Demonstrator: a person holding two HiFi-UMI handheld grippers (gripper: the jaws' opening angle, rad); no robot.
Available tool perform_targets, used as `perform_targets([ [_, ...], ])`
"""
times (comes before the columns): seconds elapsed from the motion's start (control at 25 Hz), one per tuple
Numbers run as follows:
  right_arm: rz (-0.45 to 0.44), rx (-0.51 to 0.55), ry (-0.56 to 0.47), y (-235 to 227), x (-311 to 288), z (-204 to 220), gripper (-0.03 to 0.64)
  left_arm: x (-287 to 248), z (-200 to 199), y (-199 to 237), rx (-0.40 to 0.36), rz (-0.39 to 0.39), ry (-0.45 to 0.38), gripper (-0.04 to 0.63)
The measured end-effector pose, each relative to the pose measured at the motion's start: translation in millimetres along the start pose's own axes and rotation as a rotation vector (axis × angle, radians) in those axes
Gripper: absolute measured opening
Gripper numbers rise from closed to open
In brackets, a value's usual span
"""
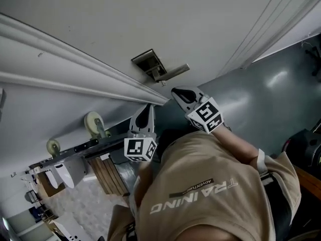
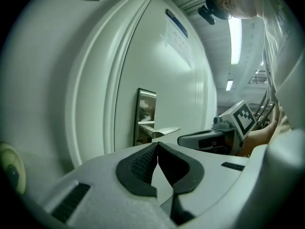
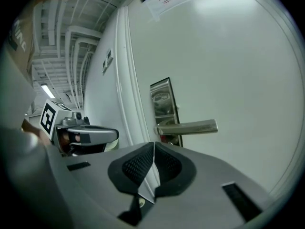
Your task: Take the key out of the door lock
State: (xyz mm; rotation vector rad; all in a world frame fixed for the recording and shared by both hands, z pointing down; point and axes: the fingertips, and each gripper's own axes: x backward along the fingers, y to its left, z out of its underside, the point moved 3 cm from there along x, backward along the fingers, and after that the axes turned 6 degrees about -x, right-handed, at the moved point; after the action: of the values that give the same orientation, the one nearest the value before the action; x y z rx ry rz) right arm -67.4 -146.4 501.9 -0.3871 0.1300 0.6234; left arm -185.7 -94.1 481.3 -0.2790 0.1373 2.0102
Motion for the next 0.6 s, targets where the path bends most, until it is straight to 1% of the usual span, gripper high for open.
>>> perform_targets([
  [0.16, -0.001, -0.031, 0.064, -14.1, 6.1, 7.9, 0.015, -20.6, -9.3, -5.4, -0.008, 0.03, 0.003, 0.009],
  [0.32, -0.007, -0.045, 0.089, -21.3, -2.6, 7.4, 0.015, -32.6, -16.3, -11.0, -0.023, 0.067, 0.004, 0.009],
  [0.4, -0.019, -0.038, 0.088, -18.6, -8.6, 4.7, 0.015, -33.2, -16.8, -7.5, -0.029, 0.062, 0.005, 0.009],
  [0.52, -0.02, -0.04, 0.1, -20.1, -18.7, 8.3, 0.015, -32.6, -11.5, -0.6, -0.003, 0.036, 0.009, 0.009],
  [0.56, -0.023, -0.061, 0.102, -20.8, -22.0, 10.7, 0.015, -30.9, -9.8, 0.8, 0.008, 0.033, 0.01, 0.009],
  [0.6, -0.032, -0.105, 0.095, -21.0, -25.4, 13.0, 0.017, -28.2, -8.5, 2.3, 0.015, 0.031, 0.012, 0.009],
])
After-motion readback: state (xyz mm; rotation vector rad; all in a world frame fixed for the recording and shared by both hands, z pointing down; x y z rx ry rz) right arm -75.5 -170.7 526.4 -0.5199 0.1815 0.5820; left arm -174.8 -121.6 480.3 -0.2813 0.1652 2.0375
